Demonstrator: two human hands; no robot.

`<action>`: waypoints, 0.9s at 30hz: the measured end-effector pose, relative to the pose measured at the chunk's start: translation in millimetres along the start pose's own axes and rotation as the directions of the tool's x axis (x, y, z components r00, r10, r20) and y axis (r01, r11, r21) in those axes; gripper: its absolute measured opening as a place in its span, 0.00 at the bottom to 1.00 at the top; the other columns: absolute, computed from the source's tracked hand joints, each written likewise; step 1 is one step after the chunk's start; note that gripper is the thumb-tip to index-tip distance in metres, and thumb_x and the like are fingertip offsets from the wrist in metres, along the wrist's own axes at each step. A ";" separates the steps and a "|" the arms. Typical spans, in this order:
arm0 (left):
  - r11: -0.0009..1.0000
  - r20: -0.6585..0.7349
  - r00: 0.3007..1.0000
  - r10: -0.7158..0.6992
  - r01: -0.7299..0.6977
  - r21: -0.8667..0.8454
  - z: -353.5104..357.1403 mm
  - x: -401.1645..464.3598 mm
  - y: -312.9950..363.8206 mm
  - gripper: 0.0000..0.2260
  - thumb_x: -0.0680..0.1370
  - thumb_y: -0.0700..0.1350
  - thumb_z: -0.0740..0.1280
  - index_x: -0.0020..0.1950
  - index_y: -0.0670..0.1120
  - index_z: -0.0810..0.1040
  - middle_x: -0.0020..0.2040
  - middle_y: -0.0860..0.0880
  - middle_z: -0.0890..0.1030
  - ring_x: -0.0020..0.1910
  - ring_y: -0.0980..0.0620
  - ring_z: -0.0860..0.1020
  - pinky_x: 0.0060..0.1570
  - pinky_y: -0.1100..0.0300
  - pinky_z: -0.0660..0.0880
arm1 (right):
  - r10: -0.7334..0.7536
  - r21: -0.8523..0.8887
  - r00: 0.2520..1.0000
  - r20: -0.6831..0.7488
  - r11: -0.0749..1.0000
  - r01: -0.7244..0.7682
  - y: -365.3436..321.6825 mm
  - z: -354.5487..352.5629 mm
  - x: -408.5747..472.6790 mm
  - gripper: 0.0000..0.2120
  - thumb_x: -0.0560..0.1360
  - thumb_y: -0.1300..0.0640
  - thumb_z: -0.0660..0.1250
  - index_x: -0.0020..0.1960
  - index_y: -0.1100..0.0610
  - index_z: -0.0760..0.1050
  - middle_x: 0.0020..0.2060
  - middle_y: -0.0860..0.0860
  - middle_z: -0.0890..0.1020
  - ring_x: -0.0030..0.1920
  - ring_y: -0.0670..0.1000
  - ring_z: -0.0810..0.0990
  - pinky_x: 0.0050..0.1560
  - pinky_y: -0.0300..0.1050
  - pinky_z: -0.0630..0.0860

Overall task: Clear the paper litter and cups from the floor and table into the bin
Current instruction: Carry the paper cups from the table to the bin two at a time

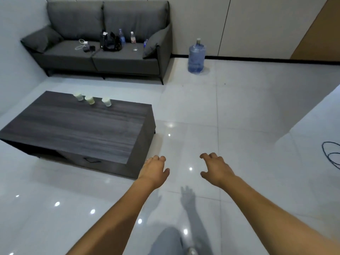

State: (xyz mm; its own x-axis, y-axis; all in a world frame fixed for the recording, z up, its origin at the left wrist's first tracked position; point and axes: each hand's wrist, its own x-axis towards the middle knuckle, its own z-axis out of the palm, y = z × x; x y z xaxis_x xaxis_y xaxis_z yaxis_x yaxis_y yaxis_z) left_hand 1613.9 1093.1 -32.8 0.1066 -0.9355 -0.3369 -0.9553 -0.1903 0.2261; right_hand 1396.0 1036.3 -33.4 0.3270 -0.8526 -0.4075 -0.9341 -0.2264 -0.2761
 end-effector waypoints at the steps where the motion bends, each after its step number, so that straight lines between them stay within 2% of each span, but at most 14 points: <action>1: 1.000 0.009 1.000 -0.013 0.013 -0.008 -2.8 21.1 -0.4 0.20 0.80 0.53 0.59 0.70 0.46 0.66 0.65 0.45 0.72 0.64 0.46 0.70 0.64 0.54 0.68 | -0.008 0.000 1.000 0.009 1.000 0.008 1.4 -6.5 21.5 0.28 0.77 0.52 0.64 0.74 0.51 0.58 0.68 0.54 0.66 0.65 0.56 0.68 0.61 0.52 0.72; 18: 0.998 0.050 0.997 -0.052 0.053 -0.025 -120.0 368.8 -27.4 0.20 0.80 0.51 0.59 0.70 0.44 0.66 0.63 0.43 0.72 0.63 0.43 0.70 0.64 0.52 0.68 | -0.081 0.005 0.995 0.063 0.997 0.081 -18.7 -150.4 376.3 0.28 0.76 0.53 0.64 0.73 0.51 0.59 0.66 0.54 0.67 0.63 0.57 0.68 0.57 0.51 0.73; 21: 0.995 0.057 0.995 -0.082 0.085 -0.052 -136.1 427.9 -28.6 0.19 0.80 0.51 0.59 0.67 0.43 0.68 0.62 0.43 0.73 0.61 0.43 0.71 0.62 0.53 0.68 | -0.091 -0.013 0.993 0.079 0.996 0.092 -9.5 -175.7 435.8 0.29 0.76 0.53 0.65 0.73 0.51 0.59 0.66 0.54 0.67 0.63 0.57 0.69 0.56 0.51 0.74; 27: 0.964 0.015 0.980 -0.197 0.196 -0.177 -174.5 538.7 -25.5 0.21 0.80 0.50 0.60 0.71 0.43 0.66 0.64 0.43 0.72 0.65 0.44 0.69 0.65 0.53 0.67 | -0.139 -0.055 0.984 0.109 0.988 0.146 1.9 -247.6 569.1 0.29 0.76 0.53 0.65 0.74 0.50 0.58 0.67 0.54 0.66 0.64 0.56 0.67 0.58 0.51 0.74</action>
State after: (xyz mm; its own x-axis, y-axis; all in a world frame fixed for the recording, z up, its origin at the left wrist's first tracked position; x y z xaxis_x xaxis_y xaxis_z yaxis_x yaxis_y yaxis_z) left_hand 1743.8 542.0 -60.6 0.2882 -0.8752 -0.3885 -0.8516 -0.4198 0.3141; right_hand 1544.9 434.0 -50.2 0.4676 -0.7564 -0.4574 -0.8828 -0.3739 -0.2843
